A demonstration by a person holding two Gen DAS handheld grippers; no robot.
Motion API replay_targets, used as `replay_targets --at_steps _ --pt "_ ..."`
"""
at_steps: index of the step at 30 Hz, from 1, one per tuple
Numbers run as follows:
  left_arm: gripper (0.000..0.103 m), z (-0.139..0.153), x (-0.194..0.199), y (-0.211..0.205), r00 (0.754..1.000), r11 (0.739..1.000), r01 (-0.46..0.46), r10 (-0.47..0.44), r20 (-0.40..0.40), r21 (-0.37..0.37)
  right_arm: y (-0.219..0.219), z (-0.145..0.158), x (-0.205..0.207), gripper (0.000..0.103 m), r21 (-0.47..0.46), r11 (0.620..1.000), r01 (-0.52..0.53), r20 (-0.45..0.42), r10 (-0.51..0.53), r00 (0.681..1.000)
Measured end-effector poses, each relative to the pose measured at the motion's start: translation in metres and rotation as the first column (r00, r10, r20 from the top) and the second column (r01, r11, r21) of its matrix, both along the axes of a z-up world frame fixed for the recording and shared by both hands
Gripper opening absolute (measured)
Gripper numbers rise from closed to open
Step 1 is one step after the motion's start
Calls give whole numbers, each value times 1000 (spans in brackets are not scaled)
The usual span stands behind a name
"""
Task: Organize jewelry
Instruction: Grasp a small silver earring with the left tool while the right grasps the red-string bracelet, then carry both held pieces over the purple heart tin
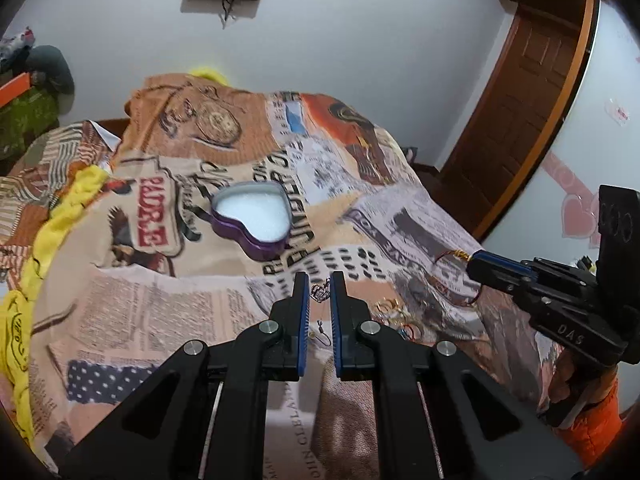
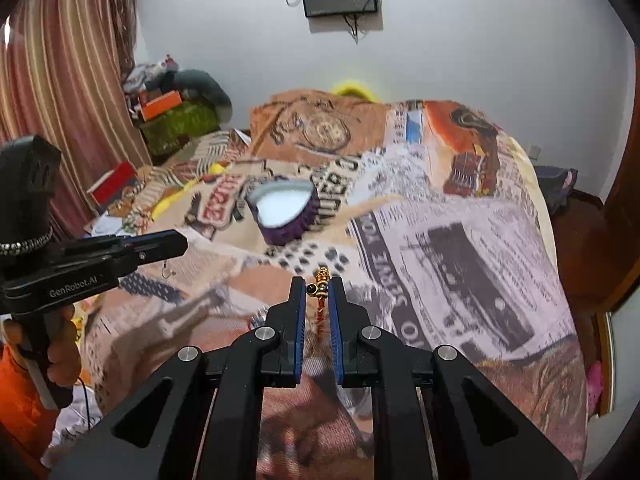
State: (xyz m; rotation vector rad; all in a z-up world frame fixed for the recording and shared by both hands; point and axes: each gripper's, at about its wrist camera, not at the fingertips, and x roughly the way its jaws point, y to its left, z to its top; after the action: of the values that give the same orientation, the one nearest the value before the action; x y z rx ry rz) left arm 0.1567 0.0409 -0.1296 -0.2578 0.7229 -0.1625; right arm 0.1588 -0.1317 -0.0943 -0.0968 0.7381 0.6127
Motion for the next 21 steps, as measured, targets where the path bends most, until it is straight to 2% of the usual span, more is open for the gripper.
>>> replay_targets --at_steps 11,21 --pt "9 20 2 19 997 998 -57 54 61 34 14 33 12 10 41 999 -15 88 11 996" --pt "9 21 39 35 992 991 -99 91 82 86 37 47 36 10 41 998 -48 131 43 990"
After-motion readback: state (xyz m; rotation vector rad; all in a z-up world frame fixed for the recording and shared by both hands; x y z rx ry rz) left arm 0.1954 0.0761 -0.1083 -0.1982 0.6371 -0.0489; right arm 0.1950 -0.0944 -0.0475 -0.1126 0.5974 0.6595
